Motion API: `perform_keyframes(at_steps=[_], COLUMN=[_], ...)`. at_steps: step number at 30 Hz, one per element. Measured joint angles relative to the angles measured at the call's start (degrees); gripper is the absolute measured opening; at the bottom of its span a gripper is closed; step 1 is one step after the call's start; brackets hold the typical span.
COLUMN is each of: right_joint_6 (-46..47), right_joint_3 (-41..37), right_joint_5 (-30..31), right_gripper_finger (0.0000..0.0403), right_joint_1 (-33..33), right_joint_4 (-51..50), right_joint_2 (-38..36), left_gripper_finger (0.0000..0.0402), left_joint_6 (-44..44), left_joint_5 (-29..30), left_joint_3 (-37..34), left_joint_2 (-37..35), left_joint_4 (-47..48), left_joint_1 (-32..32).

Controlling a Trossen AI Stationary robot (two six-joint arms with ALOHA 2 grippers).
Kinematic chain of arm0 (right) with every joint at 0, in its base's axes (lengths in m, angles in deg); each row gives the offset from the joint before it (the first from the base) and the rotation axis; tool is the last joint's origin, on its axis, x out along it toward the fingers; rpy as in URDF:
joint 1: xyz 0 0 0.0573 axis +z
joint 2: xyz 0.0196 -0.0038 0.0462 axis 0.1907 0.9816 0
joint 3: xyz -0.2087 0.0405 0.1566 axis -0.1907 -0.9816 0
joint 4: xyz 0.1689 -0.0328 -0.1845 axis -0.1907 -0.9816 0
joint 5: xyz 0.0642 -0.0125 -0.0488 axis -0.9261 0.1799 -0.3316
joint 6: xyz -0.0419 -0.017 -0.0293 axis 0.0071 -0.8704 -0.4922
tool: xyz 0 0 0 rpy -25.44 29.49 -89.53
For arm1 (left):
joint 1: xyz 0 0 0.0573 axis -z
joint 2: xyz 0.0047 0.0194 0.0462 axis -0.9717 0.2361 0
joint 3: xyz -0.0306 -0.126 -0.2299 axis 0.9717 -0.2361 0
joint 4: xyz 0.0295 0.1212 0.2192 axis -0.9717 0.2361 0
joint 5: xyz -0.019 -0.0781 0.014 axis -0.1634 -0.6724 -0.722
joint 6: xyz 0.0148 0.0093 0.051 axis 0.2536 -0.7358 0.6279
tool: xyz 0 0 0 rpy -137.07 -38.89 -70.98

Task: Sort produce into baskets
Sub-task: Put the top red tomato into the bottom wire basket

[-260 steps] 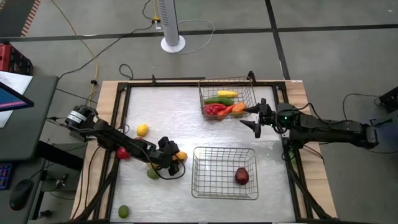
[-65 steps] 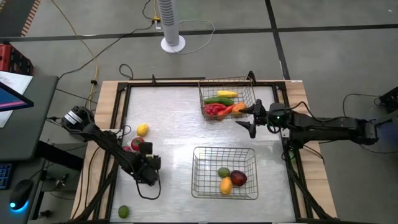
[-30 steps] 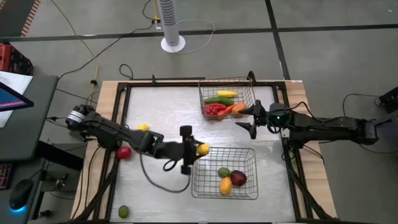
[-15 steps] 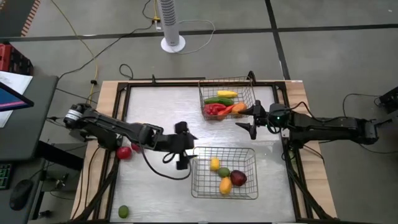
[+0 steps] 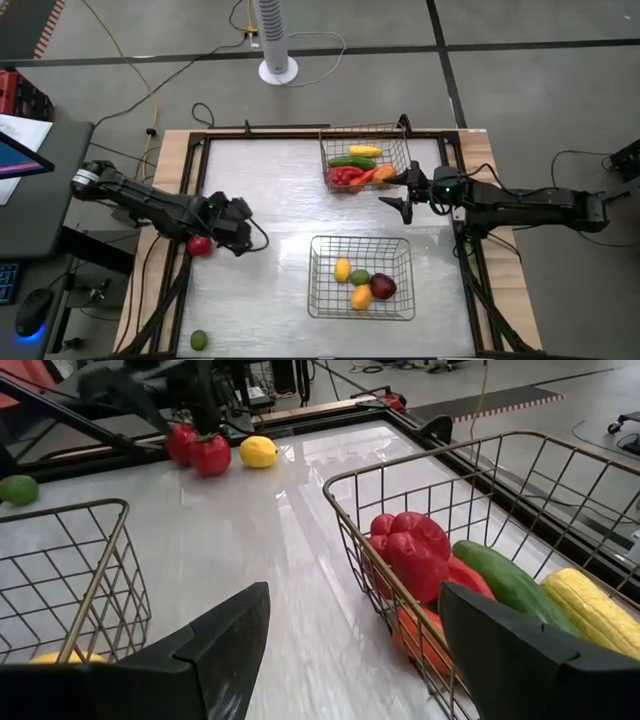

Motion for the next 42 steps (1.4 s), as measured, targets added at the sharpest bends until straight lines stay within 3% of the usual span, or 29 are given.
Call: perform_keyframes(at_steps=[4, 14, 25, 29, 36, 39, 42], right_joint_6=[0.0, 0.0, 0.0, 0.0, 0.0, 0.0, 0.0], right_joint_3=[0.0, 0.0, 0.0, 0.0, 0.0, 0.0, 0.0], right_joint_5=[0.0, 0.1, 0.1, 0.1, 0.1, 0.1, 0.1], right_gripper_finger=[0.0315, 0.0315, 0.0315, 0.0315, 0.0315, 0.0315, 0.0315], right_joint_1=[0.0, -0.2, -0.1, -0.1, -0.1, -0.1, -0.1], right_joint_4=[0.0, -0.1, 0.1, 0.5, 0.5, 0.8, 1.2], right_joint_2=[0.0, 0.0, 0.0, 0.0, 0.0, 0.0, 0.0], left_gripper_finger=[0.0325, 0.0372, 0.0373, 0.0356, 0.0272, 0.0271, 0.0271], left_joint_6=[-1.9, -6.0, -7.3, -7.5, -8.7, -8.7, -4.6], left_joint_5=[-1.6, -5.7, -9.9, -10.1, -11.7, -12.7, -10.1], left_joint_3=[-4.4, -6.4, -16.4, -16.5, -16.5, -15.3, -12.0], left_joint_2=[-2.0, -1.6, -1.5, -1.5, -1.6, -1.5, -1.6], left_joint_4=[-0.2, 8.4, -2.6, -2.6, -3.4, -8.4, -16.4], left_joint_1=[0.0, 0.0, -0.8, -0.9, -0.9, -1.5, -1.8])
